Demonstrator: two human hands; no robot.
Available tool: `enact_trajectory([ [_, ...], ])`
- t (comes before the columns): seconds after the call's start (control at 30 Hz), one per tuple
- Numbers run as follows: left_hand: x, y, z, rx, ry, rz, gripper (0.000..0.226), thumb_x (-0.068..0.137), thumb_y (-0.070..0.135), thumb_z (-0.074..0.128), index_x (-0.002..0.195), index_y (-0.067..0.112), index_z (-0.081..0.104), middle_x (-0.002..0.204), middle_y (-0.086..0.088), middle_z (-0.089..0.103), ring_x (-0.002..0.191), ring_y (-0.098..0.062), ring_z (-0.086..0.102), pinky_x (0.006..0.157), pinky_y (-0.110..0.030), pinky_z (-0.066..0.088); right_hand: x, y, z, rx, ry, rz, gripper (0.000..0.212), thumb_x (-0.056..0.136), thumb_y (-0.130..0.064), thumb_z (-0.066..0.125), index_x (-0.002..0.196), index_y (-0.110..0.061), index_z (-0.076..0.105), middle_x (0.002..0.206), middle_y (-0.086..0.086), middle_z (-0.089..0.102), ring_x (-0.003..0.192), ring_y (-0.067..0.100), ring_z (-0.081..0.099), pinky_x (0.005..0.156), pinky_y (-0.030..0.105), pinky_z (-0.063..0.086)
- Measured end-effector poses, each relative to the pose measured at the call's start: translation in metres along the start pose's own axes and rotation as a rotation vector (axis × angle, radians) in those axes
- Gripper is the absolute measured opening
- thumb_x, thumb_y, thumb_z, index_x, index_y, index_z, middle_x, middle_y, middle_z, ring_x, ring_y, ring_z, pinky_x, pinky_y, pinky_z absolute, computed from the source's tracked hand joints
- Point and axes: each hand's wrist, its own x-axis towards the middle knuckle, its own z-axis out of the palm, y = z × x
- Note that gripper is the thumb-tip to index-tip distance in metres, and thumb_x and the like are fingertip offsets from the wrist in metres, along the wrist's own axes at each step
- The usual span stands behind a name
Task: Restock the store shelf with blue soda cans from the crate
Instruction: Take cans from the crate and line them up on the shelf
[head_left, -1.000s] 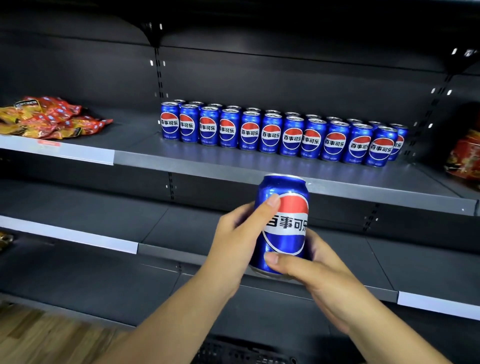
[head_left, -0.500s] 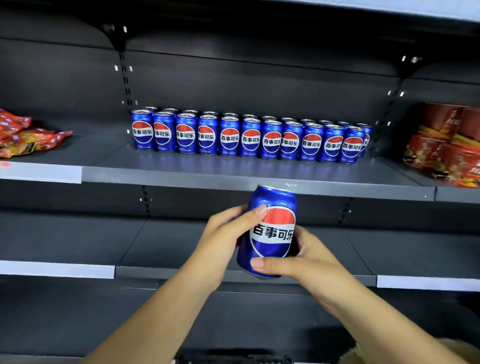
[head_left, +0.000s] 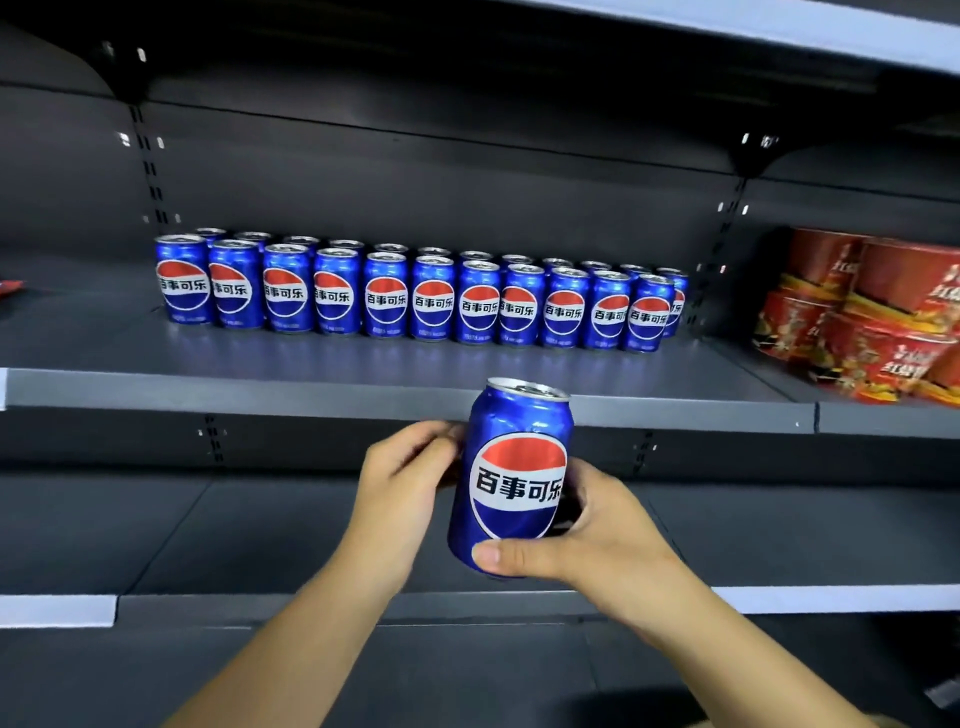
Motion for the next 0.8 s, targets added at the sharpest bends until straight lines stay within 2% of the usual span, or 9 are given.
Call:
enact_trajectory([
  [0.1, 0.019, -0.012, 0.023, 0.116, 0.034, 0.07, 0.035, 0.089, -0.01, 0.042, 0.07, 0.009, 0.066, 0.064, 0.004, 0.069, 0.061, -0.005, 0.063, 0.058, -0.016, 0.051, 0.019, 0.006, -0.03, -0.006, 0.007, -0.03, 0.057, 0.051, -0.011, 0.092, 0.1, -0.021, 0.064, 0.091, -0.01, 0.073, 0.084, 0.006, 0.069, 0.074, 0.021, 0.055],
  [0.23, 0.048, -0.024, 0.058, 0.211, 0.046, 0.12, 0.035, 0.088, -0.009, 0.044, 0.069, 0.012, 0.066, 0.066, 0.005, 0.07, 0.065, -0.008, 0.063, 0.062, -0.023, 0.053, 0.048, 0.017, -0.072, -0.018, 0.033, -0.061, 0.055, 0.052, -0.013, 0.091, 0.099, -0.023, 0.064, 0.09, -0.014, 0.073, 0.083, 0.001, 0.068, 0.074, 0.018, 0.054],
  [0.4, 0.084, -0.043, 0.109, 0.271, 0.102, 0.142, 0.036, 0.088, -0.006, 0.049, 0.065, 0.018, 0.064, 0.06, 0.015, 0.066, 0.058, 0.003, 0.058, 0.059, -0.012, 0.047, 0.087, 0.037, -0.125, -0.023, 0.041, -0.063, 0.051, 0.053, -0.015, 0.091, 0.096, -0.022, 0.064, 0.088, -0.014, 0.073, 0.082, 0.002, 0.068, 0.075, 0.02, 0.055],
  [0.53, 0.11, -0.06, 0.148, 0.306, 0.131, 0.117, 0.036, 0.088, -0.001, 0.051, 0.062, 0.021, 0.063, 0.057, 0.014, 0.063, 0.062, -0.008, 0.055, 0.063, -0.024, 0.047, 0.115, 0.049, -0.166, -0.028, 0.06, -0.069, 0.05, 0.054, -0.016, 0.09, 0.096, -0.021, 0.064, 0.087, -0.009, 0.073, 0.082, 0.004, 0.068, 0.075, 0.02, 0.055],
  [0.67, 0.14, -0.074, 0.183, 0.398, 0.148, 0.119, 0.027, 0.087, 0.003, 0.051, 0.063, 0.01, 0.06, 0.052, 0.007, 0.055, 0.056, -0.012, 0.046, 0.06, -0.032, 0.04, 0.138, 0.059, -0.201, -0.056, 0.072, -0.069, 0.053, 0.053, -0.016, 0.091, 0.099, -0.022, 0.063, 0.093, -0.008, 0.072, 0.088, 0.008, 0.068, 0.085, 0.03, 0.055],
  [0.8, 0.166, -0.079, 0.224, 0.531, 0.116, 0.166, 0.022, 0.088, 0.005, 0.05, 0.067, 0.006, 0.059, 0.058, 0.003, 0.055, 0.059, -0.01, 0.046, 0.061, -0.025, 0.038, 0.164, 0.068, -0.241, -0.08, 0.091, -0.099, 0.049, 0.053, -0.013, 0.09, 0.09, -0.026, 0.062, 0.092, -0.01, 0.072, 0.089, 0.008, 0.068, 0.086, 0.03, 0.054],
])
